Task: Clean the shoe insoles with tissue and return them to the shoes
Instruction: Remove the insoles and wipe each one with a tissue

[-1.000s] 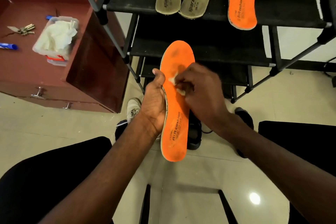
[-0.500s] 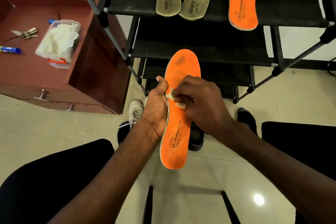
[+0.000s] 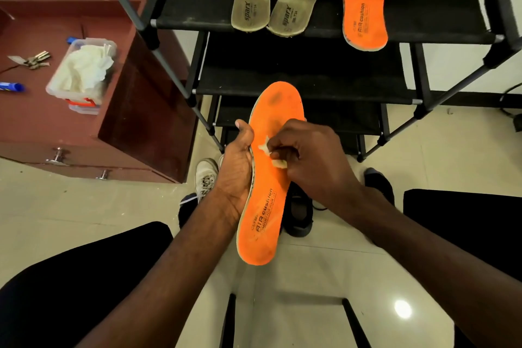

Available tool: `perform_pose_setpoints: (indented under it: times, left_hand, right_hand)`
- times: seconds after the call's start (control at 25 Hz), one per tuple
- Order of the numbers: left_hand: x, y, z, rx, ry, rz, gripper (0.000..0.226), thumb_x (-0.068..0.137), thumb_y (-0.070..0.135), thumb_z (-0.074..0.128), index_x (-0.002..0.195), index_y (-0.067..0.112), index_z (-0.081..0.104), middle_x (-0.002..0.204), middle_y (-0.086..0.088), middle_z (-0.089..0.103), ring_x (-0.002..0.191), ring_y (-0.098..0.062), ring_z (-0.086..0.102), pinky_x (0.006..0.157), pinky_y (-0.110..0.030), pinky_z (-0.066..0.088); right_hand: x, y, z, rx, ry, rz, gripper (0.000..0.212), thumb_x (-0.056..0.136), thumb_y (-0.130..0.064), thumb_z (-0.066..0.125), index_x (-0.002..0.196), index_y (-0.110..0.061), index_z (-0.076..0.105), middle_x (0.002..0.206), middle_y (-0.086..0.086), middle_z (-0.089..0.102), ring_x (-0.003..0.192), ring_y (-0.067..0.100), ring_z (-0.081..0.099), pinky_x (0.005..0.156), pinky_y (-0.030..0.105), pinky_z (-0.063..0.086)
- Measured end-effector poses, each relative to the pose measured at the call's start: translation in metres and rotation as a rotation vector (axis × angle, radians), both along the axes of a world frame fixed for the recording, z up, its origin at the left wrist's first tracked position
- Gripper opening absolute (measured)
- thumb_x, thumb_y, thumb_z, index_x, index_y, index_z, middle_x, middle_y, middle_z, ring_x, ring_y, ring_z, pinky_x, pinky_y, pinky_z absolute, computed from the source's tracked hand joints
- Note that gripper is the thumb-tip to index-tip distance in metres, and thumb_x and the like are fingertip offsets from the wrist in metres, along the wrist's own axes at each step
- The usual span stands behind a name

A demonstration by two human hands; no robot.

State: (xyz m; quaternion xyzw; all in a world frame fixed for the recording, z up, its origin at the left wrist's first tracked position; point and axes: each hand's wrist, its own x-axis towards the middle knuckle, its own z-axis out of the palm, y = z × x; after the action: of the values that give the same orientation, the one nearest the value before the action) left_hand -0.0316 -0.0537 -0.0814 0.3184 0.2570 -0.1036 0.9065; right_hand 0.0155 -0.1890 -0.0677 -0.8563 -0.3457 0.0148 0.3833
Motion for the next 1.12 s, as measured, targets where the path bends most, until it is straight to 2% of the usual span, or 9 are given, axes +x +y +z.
perform_pose_setpoints:
  times: [0.2,0.28,0.36,0.44,0.64,0.72,0.88,1.04,1.12]
  left_hand:
    - [-0.004,-0.015,0.003,0.106,-0.047,-0.110,0.071,0.105,0.069,0.023,0.138,0.020,0.062,0.129,-0.018,0.070,0.102,-0.035,0.068,0.082,-0.048,0.053]
    - [-0.004,-0.020,0.004,0.115,-0.055,-0.110,0.069,0.104,0.069,0.023,0.137,0.023,0.062,0.131,-0.017,0.069,0.102,-0.033,0.070,0.076,-0.044,0.057]
    - [-0.004,-0.017,0.001,0.037,-0.056,-0.052,0.073,0.104,0.069,0.022,0.142,0.019,0.059,0.135,-0.016,0.067,0.111,-0.031,0.070,0.084,-0.044,0.060]
    - [-0.002,-0.011,-0.001,-0.010,-0.074,-0.012,0.078,0.104,0.070,0.019,0.147,0.014,0.053,0.134,-0.014,0.068,0.117,-0.031,0.069,0.093,-0.048,0.057]
    - [-0.001,-0.014,-0.007,0.115,-0.110,-0.137,0.078,0.102,0.073,0.015,0.147,0.023,0.054,0.128,-0.014,0.070,0.105,-0.036,0.064,0.071,-0.043,0.054]
    - [0.000,-0.014,-0.007,0.106,-0.094,-0.101,0.076,0.103,0.071,0.017,0.140,0.020,0.059,0.122,-0.013,0.072,0.103,-0.035,0.066,0.071,-0.045,0.055]
    - [0.001,0.000,0.000,0.012,-0.065,0.007,0.077,0.105,0.068,0.022,0.131,0.009,0.064,0.108,-0.011,0.078,0.099,-0.026,0.076,0.080,-0.038,0.064]
    - [0.000,-0.007,0.002,0.048,-0.046,-0.025,0.078,0.105,0.068,0.028,0.152,0.011,0.051,0.143,-0.020,0.062,0.132,-0.036,0.060,0.110,-0.051,0.050]
    - [-0.002,-0.007,0.005,0.058,-0.057,-0.012,0.075,0.107,0.064,0.027,0.153,0.009,0.049,0.140,-0.019,0.064,0.129,-0.034,0.063,0.108,-0.048,0.053]
  right_hand:
    - [0.040,-0.003,0.008,0.040,-0.100,-0.303,0.022,0.091,0.000,0.069,0.108,-0.011,0.079,0.104,0.001,0.072,0.088,0.003,0.063,0.079,0.007,0.046]
    - [0.037,0.004,0.010,0.052,-0.091,-0.245,0.022,0.090,0.001,0.070,0.106,-0.010,0.079,0.104,0.002,0.073,0.091,0.007,0.066,0.083,0.017,0.053]
    - [0.022,0.010,0.011,0.032,-0.103,-0.070,0.025,0.086,0.004,0.068,0.105,-0.007,0.079,0.103,0.003,0.074,0.093,0.014,0.069,0.084,0.033,0.059]
    - [0.014,0.008,0.013,0.011,-0.076,0.034,0.028,0.084,0.005,0.068,0.107,-0.007,0.079,0.102,0.003,0.074,0.092,0.016,0.070,0.083,0.039,0.060]
    - [0.030,-0.002,0.011,0.037,-0.133,-0.204,0.022,0.089,-0.002,0.069,0.107,-0.009,0.079,0.105,0.004,0.074,0.094,0.017,0.070,0.084,0.042,0.059]
    - [0.027,0.005,0.012,0.073,-0.122,-0.152,0.021,0.089,-0.002,0.067,0.105,-0.008,0.080,0.102,0.003,0.073,0.091,0.018,0.069,0.081,0.042,0.059]
    - [0.008,0.003,0.007,0.020,-0.064,0.010,0.025,0.087,-0.002,0.069,0.109,-0.010,0.078,0.101,0.000,0.073,0.091,0.017,0.068,0.079,0.043,0.059]
    - [0.022,-0.001,0.001,-0.008,-0.090,-0.227,0.029,0.088,-0.007,0.069,0.114,-0.015,0.078,0.108,-0.003,0.074,0.097,0.018,0.067,0.082,0.043,0.058]
    - [0.016,0.008,0.002,0.003,-0.073,-0.199,0.024,0.090,-0.010,0.071,0.112,-0.016,0.078,0.109,-0.005,0.074,0.099,0.017,0.066,0.084,0.041,0.056]
